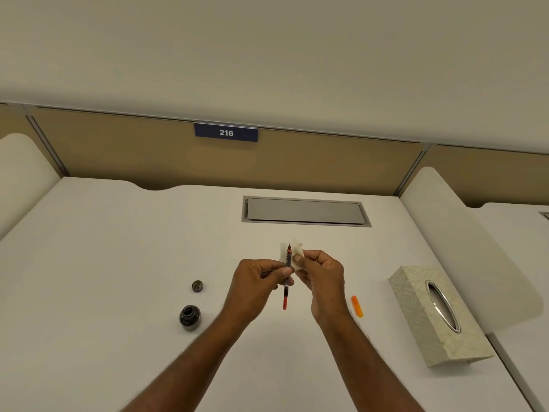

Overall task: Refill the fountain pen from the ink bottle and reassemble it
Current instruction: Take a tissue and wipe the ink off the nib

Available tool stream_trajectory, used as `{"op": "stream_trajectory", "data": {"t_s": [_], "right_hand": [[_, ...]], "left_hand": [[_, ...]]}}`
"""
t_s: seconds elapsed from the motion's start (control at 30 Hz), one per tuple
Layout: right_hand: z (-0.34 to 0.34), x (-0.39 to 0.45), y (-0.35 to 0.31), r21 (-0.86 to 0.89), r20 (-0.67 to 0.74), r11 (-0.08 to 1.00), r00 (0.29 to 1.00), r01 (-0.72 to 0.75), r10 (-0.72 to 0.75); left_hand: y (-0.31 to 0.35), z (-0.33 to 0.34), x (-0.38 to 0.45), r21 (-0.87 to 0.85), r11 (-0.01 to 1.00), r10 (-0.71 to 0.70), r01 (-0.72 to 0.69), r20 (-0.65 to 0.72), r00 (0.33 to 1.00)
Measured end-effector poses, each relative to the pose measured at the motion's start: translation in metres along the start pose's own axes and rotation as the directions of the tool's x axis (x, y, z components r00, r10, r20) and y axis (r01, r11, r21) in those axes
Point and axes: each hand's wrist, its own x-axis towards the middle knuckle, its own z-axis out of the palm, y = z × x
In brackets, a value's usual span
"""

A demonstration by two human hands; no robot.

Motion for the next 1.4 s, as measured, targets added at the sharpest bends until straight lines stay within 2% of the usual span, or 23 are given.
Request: {"op": "stream_trajectory", "data": {"t_s": [0.33, 0.5, 0.67, 0.83, 1.0, 1.1, 1.13, 1.17, 1.2, 1.23, 1.27, 1.3, 1.33, 1.37, 1.4], "right_hand": [[0.002, -0.014, -0.012, 0.19, 0.287, 0.977, 0.957, -0.1, 0.042], [0.003, -0.017, -0.014, 0.186, 0.318, 0.977, 0.947, -0.101, 0.037], [0.008, -0.013, -0.015, 0.236, 0.315, 0.957, 0.945, -0.17, 0.09], [0.011, -0.01, -0.023, 0.411, 0.347, 0.845, 0.916, -0.342, 0.202], [0.004, -0.004, -0.035, 0.535, 0.359, 0.717, 0.888, -0.447, 0.286], [-0.004, 0.009, -0.043, 0.626, 0.262, 0.685, 0.928, -0.373, 0.265], [-0.005, 0.013, -0.046, 0.613, 0.21, 0.732, 0.954, -0.299, 0.214], [-0.005, 0.014, -0.048, 0.537, 0.139, 0.825, 0.983, -0.176, 0.119], [-0.005, 0.013, -0.05, 0.372, 0.059, 0.928, 0.998, 0.009, -0.033], [-0.005, 0.011, -0.051, 0.125, -0.008, 0.962, 0.969, 0.245, -0.246], [-0.006, 0.009, -0.05, -0.128, -0.013, 0.867, 0.873, 0.482, -0.488], [-0.009, 0.009, -0.048, -0.322, 0.063, 0.651, 0.702, 0.687, -0.709], [-0.012, 0.011, -0.045, -0.434, 0.194, 0.37, 0.487, 0.821, -0.852], [-0.015, 0.012, -0.043, -0.473, 0.338, 0.104, 0.289, 0.875, -0.896], [-0.017, 0.013, -0.043, -0.468, 0.453, -0.097, 0.144, 0.878, -0.88]], "left_hand": [[-0.003, -0.01, 0.004, 0.059, 0.998, -0.016, 0.021, -0.085, 0.996], [-0.009, -0.012, 0.003, 0.093, 0.995, -0.036, 0.046, -0.101, 0.994], [-0.01, -0.013, 0.002, 0.108, 0.991, -0.063, 0.075, -0.114, 0.991], [-0.009, -0.007, -0.005, 0.118, 0.989, -0.071, 0.084, -0.113, 0.991], [-0.007, -0.005, -0.016, 0.118, 0.991, -0.05, 0.066, -0.134, 0.99], [-0.004, -0.007, -0.02, 0.089, 0.993, -0.062, 0.074, -0.129, 0.99], [-0.003, -0.008, -0.02, 0.069, 0.994, -0.072, 0.081, -0.125, 0.99], [-0.001, -0.008, -0.021, 0.047, 0.995, -0.083, 0.089, -0.122, 0.989], [0.001, -0.009, -0.021, 0.024, 0.995, -0.092, 0.095, -0.119, 0.989], [0.004, -0.009, -0.021, 0.004, 0.995, -0.097, 0.098, -0.116, 0.988], [0.007, -0.009, -0.021, -0.012, 0.995, -0.098, 0.097, -0.113, 0.989], [0.01, -0.009, -0.021, -0.029, 0.995, -0.097, 0.095, -0.109, 0.989], [0.013, -0.008, -0.021, -0.046, 0.995, -0.098, 0.093, -0.104, 0.99], [0.016, -0.008, -0.022, -0.061, 0.994, -0.096, 0.091, -0.1, 0.99], [0.019, -0.007, -0.022, -0.071, 0.994, -0.093, 0.086, -0.097, 0.991]]}}
